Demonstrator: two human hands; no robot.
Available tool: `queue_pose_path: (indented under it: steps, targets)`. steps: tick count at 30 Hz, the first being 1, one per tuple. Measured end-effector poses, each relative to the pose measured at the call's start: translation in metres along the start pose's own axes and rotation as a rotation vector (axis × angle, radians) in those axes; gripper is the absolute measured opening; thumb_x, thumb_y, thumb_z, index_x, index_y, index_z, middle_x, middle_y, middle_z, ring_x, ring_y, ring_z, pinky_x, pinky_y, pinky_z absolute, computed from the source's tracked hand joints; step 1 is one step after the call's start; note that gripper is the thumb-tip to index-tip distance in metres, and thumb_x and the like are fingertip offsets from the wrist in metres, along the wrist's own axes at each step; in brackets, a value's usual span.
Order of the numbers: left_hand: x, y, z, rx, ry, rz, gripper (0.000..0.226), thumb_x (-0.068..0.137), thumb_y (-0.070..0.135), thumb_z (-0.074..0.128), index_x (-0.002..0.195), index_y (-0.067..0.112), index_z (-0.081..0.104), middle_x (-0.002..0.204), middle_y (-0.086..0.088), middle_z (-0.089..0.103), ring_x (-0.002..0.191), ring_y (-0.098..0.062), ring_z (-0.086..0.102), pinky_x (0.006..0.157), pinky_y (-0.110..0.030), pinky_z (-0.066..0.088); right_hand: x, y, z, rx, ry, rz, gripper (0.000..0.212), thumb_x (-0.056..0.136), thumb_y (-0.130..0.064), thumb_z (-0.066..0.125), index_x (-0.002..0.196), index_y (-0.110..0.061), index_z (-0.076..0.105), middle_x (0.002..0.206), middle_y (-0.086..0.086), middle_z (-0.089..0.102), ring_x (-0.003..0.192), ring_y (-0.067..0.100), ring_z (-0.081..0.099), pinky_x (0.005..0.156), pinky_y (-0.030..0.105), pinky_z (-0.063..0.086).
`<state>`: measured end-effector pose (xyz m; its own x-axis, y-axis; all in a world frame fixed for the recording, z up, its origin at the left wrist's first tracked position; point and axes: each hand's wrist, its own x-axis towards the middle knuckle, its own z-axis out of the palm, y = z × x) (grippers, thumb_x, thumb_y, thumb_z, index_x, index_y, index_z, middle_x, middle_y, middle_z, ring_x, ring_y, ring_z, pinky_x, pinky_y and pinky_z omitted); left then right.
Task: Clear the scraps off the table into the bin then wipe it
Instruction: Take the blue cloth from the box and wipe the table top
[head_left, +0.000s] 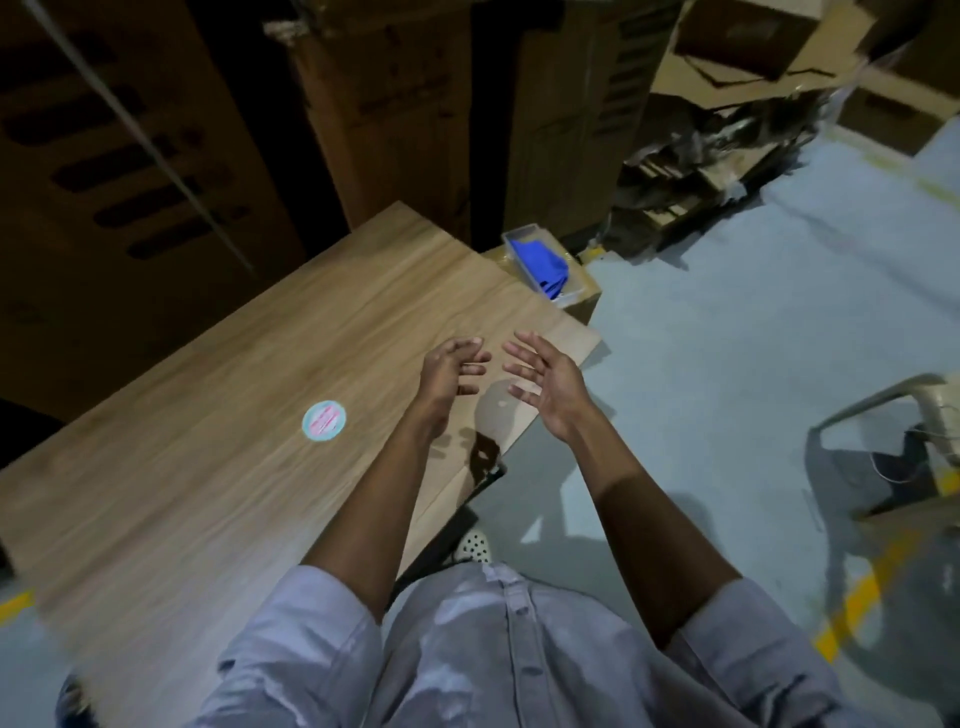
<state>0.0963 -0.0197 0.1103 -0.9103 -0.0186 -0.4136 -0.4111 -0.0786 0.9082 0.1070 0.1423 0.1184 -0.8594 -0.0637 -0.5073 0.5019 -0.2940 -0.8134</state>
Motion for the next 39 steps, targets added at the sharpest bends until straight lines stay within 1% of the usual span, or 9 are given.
queue_pose_path:
  steps: [13, 20, 23, 25, 27, 29, 31, 34, 39]
  targets:
    - [0.118, 0.056, 0.134, 0.077, -0.182, 0.013, 0.016, 0.099, 0.032, 0.061, 0.107, 0.022, 0.07, 0.104, -0.005, 0.077, 0.093, -0.018, 0.068, 0.078, -0.037, 0.052, 0.078, -0.082, -0.094, 0.064, 0.133, -0.031, 0.041, 0.106, -0.044, 0.048, 0.14, -0.023, 0.059, 0.132, 0.001, 0.069, 0.12, 0.023, 0.063, 0.102, 0.045, 0.05]
    - [0.164, 0.043, 0.183, 0.078, -0.069, -0.043, 0.019, 0.1, 0.03, 0.06, 0.111, 0.02, 0.071, 0.101, -0.004, 0.076, 0.097, -0.022, 0.067, 0.077, -0.036, 0.049, 0.13, -0.12, -0.154, 0.05, 0.112, 0.005, 0.042, 0.105, -0.044, 0.047, 0.139, -0.023, 0.06, 0.13, -0.002, 0.069, 0.118, 0.02, 0.064, 0.098, 0.042, 0.05]
    - [0.174, 0.037, 0.195, 0.093, 0.04, -0.051, 0.028, 0.102, 0.028, 0.057, 0.121, 0.013, 0.072, 0.105, 0.003, 0.072, 0.095, -0.012, 0.063, 0.077, -0.031, 0.046, 0.155, -0.133, -0.177, 0.035, 0.078, 0.054, 0.041, 0.105, -0.045, 0.049, 0.138, -0.023, 0.061, 0.131, -0.003, 0.07, 0.115, 0.019, 0.065, 0.095, 0.041, 0.05]
    - [0.178, 0.035, 0.196, 0.077, 0.09, -0.049, 0.033, 0.102, 0.034, 0.057, 0.125, 0.015, 0.072, 0.114, 0.007, 0.07, 0.1, -0.002, 0.061, 0.086, -0.03, 0.047, 0.172, -0.14, -0.185, 0.021, 0.054, 0.078, 0.038, 0.105, -0.045, 0.049, 0.134, -0.025, 0.063, 0.127, -0.004, 0.071, 0.116, 0.019, 0.065, 0.094, 0.04, 0.051]
    - [0.188, 0.026, 0.194, 0.133, 0.136, -0.055, 0.041, 0.095, 0.051, 0.06, 0.126, 0.027, 0.072, 0.131, 0.004, 0.067, 0.122, -0.011, 0.058, 0.107, -0.04, 0.045, 0.185, -0.146, -0.189, 0.006, 0.038, 0.11, 0.033, 0.105, -0.045, 0.05, 0.129, -0.027, 0.064, 0.126, -0.005, 0.072, 0.116, 0.019, 0.065, 0.092, 0.039, 0.052]
    - [0.2, 0.017, 0.189, 0.334, 0.142, -0.03, 0.045, 0.097, 0.055, 0.057, 0.137, 0.035, 0.063, 0.156, -0.002, 0.048, 0.147, -0.023, 0.033, 0.122, -0.048, 0.028, 0.2, -0.149, -0.188, -0.015, 0.018, 0.128, 0.034, 0.105, -0.044, 0.05, 0.131, -0.027, 0.063, 0.126, -0.004, 0.071, 0.114, 0.019, 0.065, 0.092, 0.039, 0.052]
    - [0.211, 0.016, 0.187, 0.582, 0.144, -0.012, 0.055, 0.102, 0.053, 0.051, 0.153, 0.035, 0.044, 0.17, 0.001, 0.022, 0.155, -0.023, 0.01, 0.124, -0.048, 0.013, 0.217, -0.151, -0.184, -0.033, 0.025, 0.149, 0.037, 0.105, -0.041, 0.051, 0.136, -0.024, 0.062, 0.126, -0.002, 0.071, 0.112, 0.019, 0.065, 0.092, 0.04, 0.051]
    - [0.23, 0.016, 0.182, 0.877, 0.113, 0.028, 0.07, 0.102, 0.061, 0.045, 0.162, 0.038, 0.019, 0.173, 0.004, -0.005, 0.158, -0.024, -0.01, 0.124, -0.054, 0.0, 0.242, -0.157, -0.175, -0.076, 0.037, 0.173, 0.039, 0.106, -0.039, 0.05, 0.139, -0.021, 0.06, 0.128, -0.001, 0.07, 0.117, 0.021, 0.064, 0.092, 0.04, 0.052]
    - [0.266, 0.023, 0.181, 1.194, 0.099, 0.092, 0.08, 0.102, 0.064, 0.039, 0.164, 0.032, 0.0, 0.17, -0.004, -0.022, 0.156, -0.033, -0.022, 0.12, -0.061, -0.012, 0.289, -0.156, -0.167, -0.087, 0.067, 0.188, 0.04, 0.107, -0.036, 0.049, 0.142, -0.019, 0.057, 0.132, 0.0, 0.068, 0.119, 0.02, 0.063, 0.092, 0.039, 0.054]
